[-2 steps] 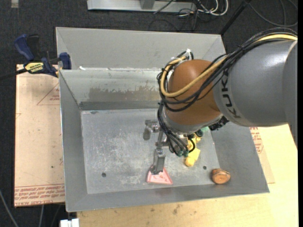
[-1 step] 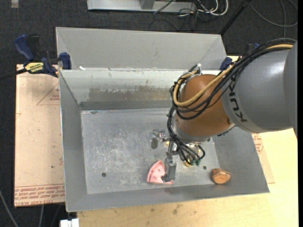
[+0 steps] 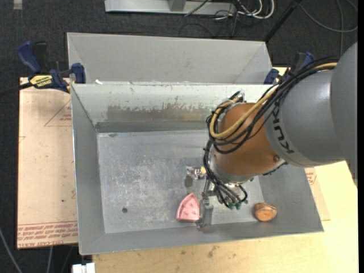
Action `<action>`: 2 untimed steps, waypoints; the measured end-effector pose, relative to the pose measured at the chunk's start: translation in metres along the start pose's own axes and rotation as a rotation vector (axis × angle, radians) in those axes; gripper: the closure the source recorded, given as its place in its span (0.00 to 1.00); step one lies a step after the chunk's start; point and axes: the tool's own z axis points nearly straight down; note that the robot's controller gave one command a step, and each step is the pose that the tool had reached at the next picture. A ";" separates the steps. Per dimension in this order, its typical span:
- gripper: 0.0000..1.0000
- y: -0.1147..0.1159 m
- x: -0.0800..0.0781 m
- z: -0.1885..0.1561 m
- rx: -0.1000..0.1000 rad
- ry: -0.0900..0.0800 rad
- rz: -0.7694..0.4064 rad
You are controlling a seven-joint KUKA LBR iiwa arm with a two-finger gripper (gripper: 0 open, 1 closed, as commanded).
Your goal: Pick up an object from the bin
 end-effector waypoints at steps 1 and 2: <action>0.00 0.004 0.006 0.015 -0.001 -0.008 -0.170; 0.00 0.009 -0.003 0.028 -0.001 -0.007 -0.190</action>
Offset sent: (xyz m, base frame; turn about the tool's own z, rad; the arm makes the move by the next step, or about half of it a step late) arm 0.0019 0.0091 -0.0306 -0.1858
